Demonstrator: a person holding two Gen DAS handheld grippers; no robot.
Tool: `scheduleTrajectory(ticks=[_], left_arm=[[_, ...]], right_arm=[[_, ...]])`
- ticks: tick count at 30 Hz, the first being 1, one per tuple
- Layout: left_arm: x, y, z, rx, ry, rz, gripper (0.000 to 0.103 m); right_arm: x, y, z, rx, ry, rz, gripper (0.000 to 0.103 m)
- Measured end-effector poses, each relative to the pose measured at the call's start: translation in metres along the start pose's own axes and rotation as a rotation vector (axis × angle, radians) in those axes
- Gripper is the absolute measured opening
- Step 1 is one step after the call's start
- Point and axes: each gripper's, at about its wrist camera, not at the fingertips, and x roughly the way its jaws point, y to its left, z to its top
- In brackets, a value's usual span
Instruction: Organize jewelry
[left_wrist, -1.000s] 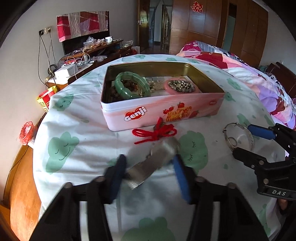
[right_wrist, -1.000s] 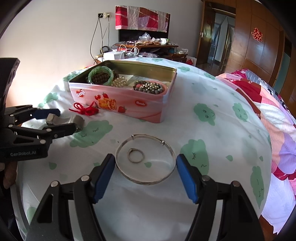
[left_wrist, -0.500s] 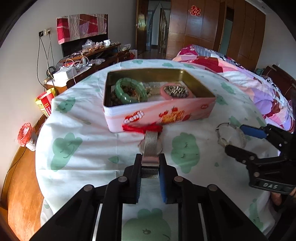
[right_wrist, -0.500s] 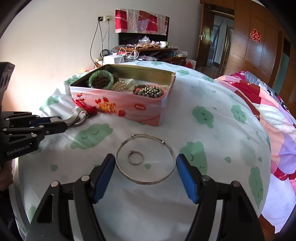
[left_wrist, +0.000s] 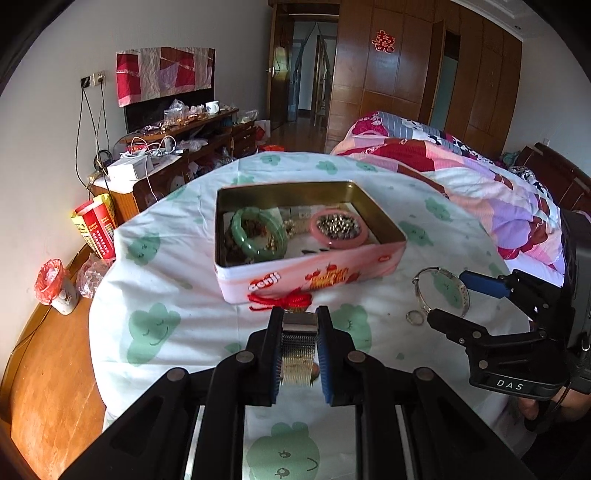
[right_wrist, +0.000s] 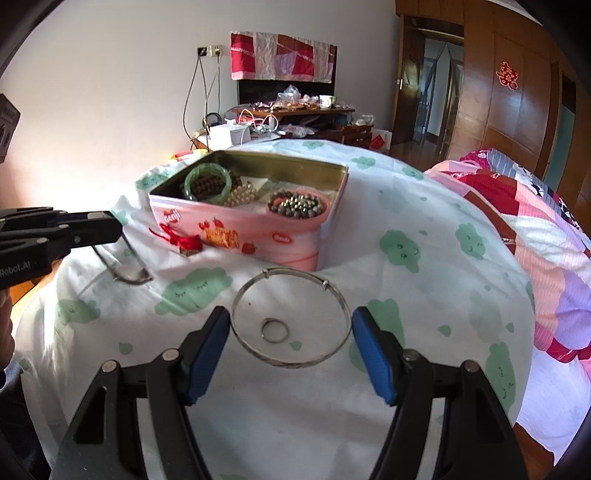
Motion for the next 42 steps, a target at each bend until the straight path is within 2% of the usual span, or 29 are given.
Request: scheduleTrajectory(ticks=[22,42], left_arm=[[-0.02,-0.004,0.047,0.041,-0.094,0.054,0.016],[0.002,0.001,0.096,0.095,-0.103,0.106,0.016]], right_arm=[[-0.014,-0.005,0.039,-0.017,-0.091,-0.007,0.071],[-0.002,-0.008,0.089,-0.067,-0.144,-0.024,0.071]])
